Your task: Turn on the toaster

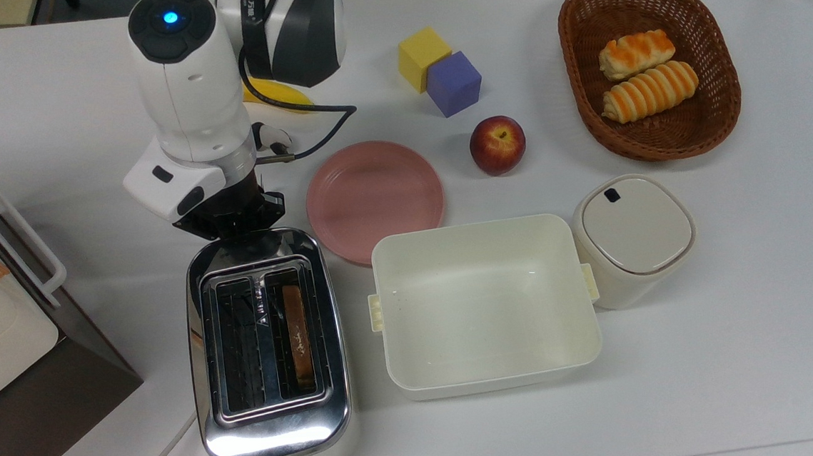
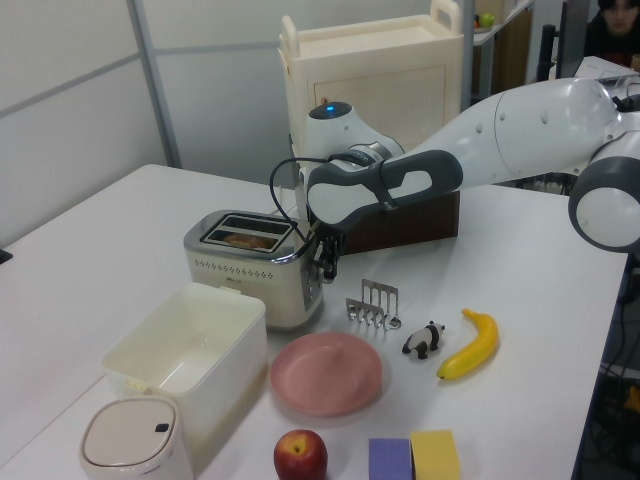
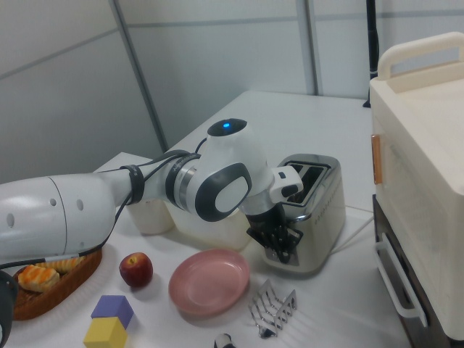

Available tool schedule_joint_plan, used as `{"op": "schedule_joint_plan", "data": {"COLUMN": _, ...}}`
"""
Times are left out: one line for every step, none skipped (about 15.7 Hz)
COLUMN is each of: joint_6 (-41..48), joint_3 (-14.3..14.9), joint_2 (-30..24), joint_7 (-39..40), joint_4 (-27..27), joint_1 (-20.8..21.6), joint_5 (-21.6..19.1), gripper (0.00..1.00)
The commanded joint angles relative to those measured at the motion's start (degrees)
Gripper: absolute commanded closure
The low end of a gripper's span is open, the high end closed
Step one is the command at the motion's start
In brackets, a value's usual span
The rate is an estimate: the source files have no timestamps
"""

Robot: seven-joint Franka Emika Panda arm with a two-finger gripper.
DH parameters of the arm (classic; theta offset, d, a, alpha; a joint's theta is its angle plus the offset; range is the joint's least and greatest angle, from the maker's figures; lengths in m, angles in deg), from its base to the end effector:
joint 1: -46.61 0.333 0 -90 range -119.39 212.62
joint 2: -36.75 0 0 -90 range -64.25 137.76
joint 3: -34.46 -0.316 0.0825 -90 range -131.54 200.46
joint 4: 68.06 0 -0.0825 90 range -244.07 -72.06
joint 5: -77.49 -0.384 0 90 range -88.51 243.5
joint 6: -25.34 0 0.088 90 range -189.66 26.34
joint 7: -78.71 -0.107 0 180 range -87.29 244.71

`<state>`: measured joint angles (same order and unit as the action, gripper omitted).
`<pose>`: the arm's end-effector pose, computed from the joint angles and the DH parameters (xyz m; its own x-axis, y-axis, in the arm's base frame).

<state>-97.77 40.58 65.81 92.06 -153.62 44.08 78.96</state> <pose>0.7053 -0.0956 0.3930 0.9849 0.1174 0.1276 0.1040 -0.9888 0.1074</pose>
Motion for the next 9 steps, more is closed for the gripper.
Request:
{"op": "schedule_joint_plan", "data": {"joint_6": -2.3, "joint_3": 0.4, "joint_2": 1.2, "joint_7": 2.0, "joint_4": -1.8, "joint_1": -0.5, "joint_5": 0.6, "gripper": 1.00}}
{"op": "schedule_joint_plan", "data": {"joint_6": -2.3, "joint_3": 0.4, "joint_2": 1.6, "joint_7": 2.3, "joint_4": -1.8, "joint_1": -0.5, "joint_5": 0.6, "gripper": 1.00}}
{"op": "schedule_joint_plan", "data": {"joint_6": -2.3, "joint_3": 0.4, "joint_2": 1.8, "joint_7": 2.5, "joint_4": -1.8, "joint_1": -0.5, "joint_5": 0.7, "gripper": 1.00}}
{"op": "schedule_joint_plan", "data": {"joint_6": -2.4, "joint_3": 0.4, "joint_2": 2.4, "joint_7": 2.5, "joint_4": -1.8, "joint_1": -0.5, "joint_5": 0.7, "gripper": 1.00}}
{"op": "schedule_joint_plan", "data": {"joint_6": -2.9, "joint_3": 0.4, "joint_2": 2.7, "joint_7": 2.5, "joint_4": -1.9, "joint_1": -0.5, "joint_5": 0.8, "gripper": 1.00}}
{"op": "schedule_joint_plan", "data": {"joint_6": -3.4, "joint_3": 0.4, "joint_2": 2.8, "joint_7": 2.5, "joint_4": -2.1, "joint_1": -0.5, "joint_5": 0.9, "gripper": 1.00}}
{"op": "schedule_joint_plan", "data": {"joint_6": -3.4, "joint_3": 0.4, "joint_2": 2.8, "joint_7": 2.5, "joint_4": -2.3, "joint_1": -0.5, "joint_5": 0.9, "gripper": 1.00}}
{"op": "schedule_joint_plan", "data": {"joint_6": -3.4, "joint_3": 0.4, "joint_2": 2.8, "joint_7": 2.5, "joint_4": -2.4, "joint_1": -0.5, "joint_5": 0.9, "gripper": 1.00}}
{"op": "schedule_joint_plan", "data": {"joint_6": -3.4, "joint_3": 0.4, "joint_2": 2.8, "joint_7": 2.5, "joint_4": -2.4, "joint_1": -0.5, "joint_5": 0.9, "gripper": 1.00}}
